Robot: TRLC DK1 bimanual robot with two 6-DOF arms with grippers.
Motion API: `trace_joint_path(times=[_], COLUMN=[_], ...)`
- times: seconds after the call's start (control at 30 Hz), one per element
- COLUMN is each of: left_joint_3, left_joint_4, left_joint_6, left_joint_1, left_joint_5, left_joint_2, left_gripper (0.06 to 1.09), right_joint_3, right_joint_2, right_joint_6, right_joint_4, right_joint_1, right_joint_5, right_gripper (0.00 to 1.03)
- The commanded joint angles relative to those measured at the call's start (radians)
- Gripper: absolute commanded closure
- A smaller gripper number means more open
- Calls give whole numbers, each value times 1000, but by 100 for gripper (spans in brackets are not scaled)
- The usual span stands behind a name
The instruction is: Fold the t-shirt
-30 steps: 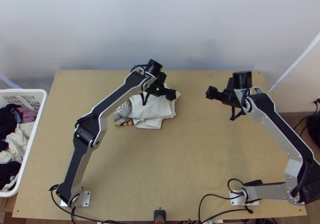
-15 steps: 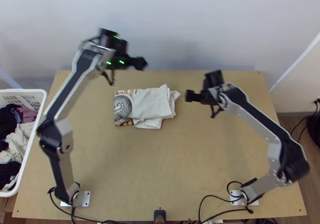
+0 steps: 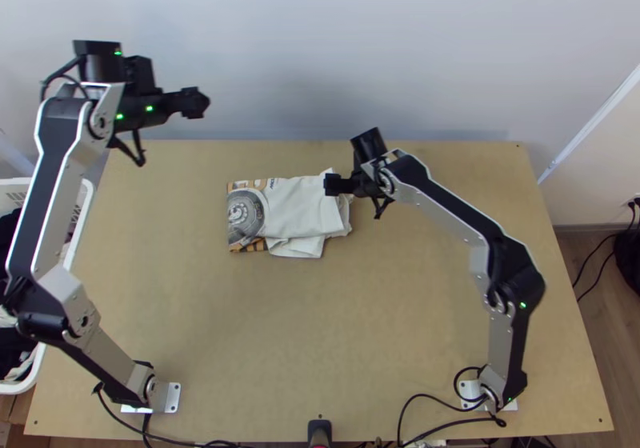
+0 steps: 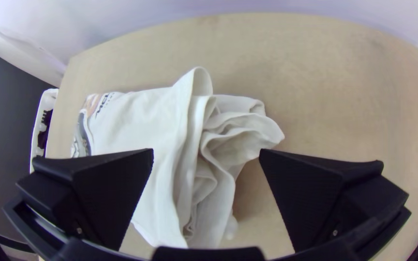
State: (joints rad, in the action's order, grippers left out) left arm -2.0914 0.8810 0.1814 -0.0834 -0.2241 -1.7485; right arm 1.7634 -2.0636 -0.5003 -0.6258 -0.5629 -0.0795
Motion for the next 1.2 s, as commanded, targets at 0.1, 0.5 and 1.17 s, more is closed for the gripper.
trace_joint_path(times=[0.1,0.5,1.17], left_joint_3=[51,126,139], left_joint_4=[9,-1,-2], left_joint_6=[-19,-26,-37], left_joint_1=[45,76,106], left_joint_5=[0,6,12], left_joint_2=[61,90,109], left_gripper=[9,9,9], right_joint_3=[56,59,99], right_joint_2=[-82,-159,-251], right_joint_6=[-24,-107,-133], right_joint_4=[-15,-45,-26], right_joint_1=[-5,17,86], right_joint_5=[-5,-124,-312], right_gripper=[4,4,99])
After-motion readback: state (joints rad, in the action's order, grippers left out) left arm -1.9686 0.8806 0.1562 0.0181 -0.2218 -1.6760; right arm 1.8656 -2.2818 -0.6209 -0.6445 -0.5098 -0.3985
